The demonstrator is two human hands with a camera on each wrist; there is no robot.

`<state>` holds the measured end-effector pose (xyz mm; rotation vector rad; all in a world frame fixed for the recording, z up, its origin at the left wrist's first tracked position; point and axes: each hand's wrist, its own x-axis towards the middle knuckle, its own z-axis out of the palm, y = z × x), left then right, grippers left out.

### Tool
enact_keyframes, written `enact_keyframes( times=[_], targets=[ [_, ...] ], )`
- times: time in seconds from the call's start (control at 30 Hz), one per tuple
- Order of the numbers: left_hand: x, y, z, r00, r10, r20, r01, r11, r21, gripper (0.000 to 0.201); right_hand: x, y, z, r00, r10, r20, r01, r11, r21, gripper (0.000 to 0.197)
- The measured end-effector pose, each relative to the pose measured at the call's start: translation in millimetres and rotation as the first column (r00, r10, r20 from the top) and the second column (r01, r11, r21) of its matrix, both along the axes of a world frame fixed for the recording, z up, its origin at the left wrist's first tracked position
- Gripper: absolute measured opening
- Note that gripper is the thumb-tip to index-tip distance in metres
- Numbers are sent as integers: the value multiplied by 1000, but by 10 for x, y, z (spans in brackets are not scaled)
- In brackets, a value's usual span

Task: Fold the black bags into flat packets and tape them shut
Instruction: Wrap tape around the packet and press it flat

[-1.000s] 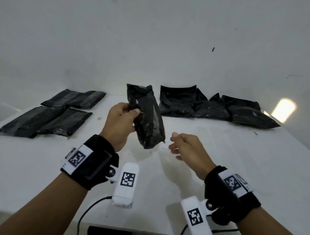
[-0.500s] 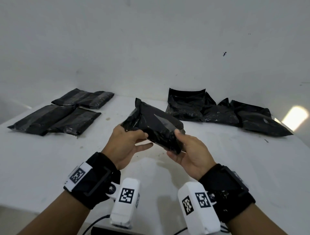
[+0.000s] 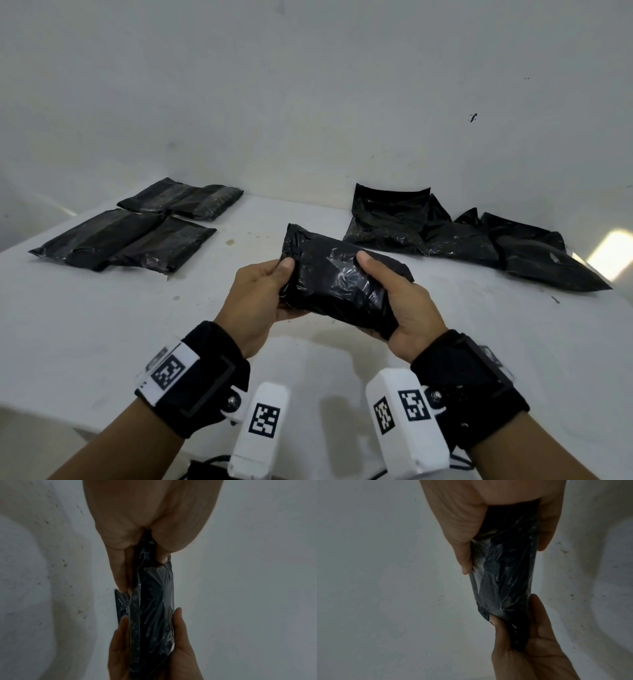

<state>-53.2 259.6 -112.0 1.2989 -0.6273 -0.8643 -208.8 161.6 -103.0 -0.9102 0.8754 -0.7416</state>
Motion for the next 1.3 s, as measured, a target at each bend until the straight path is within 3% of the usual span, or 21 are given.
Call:
enact_keyframes(
  times=[0.1, 0.3, 0.43, 0.57, 0.67, 0.93, 1.07, 1.17, 1.23, 1.3],
  targets=[
    [-14, 16, -7, 1000, -10, 14, 10, 1000, -4, 31, 43, 10, 30, 998, -55, 5, 55, 998, -12, 50],
    [26, 49, 59, 999, -16, -35, 17, 999, 30, 19, 25, -11, -43, 991, -127, -35, 122, 983, -138, 46],
    [19, 46, 2, 999, -39, 9, 38, 997, 64, 29, 41, -33, -92, 983, -129, -134, 92, 964, -251, 59],
    [25, 30, -94, 994, 61, 88, -66, 996, 61, 33, 63, -13, -63, 885, -280, -373, 80, 879, -470, 102],
    [19, 27, -90, 985, 94, 145, -100, 995, 30, 30, 82, 44, -5, 823, -340, -454, 51, 841, -538, 118],
    [-72, 13, -103, 937, 196, 288, -179, 980, -84, 37, 290, 160, 37, 746, -403, -530, -10, 789, -614, 120],
    [-92, 5, -61, 926, 215, 312, -189, 976, -111, 36, 337, 173, 72, 757, -392, -523, -41, 770, -637, 121],
    [-47, 34, -33, 945, 193, 265, -175, 980, -92, 31, 296, 144, 45, 836, -330, -438, -28, 772, -635, 118],
    [16, 59, -14, 964, 186, 190, -178, 982, -59, 30, 219, 84, 17, 916, -250, -314, 31, 825, -565, 106],
    [88, 69, -4, 978, 190, 84, -190, 982, -7, 26, 119, 6, 24, 969, -130, -212, 36, 918, -395, 83]
  ],
)
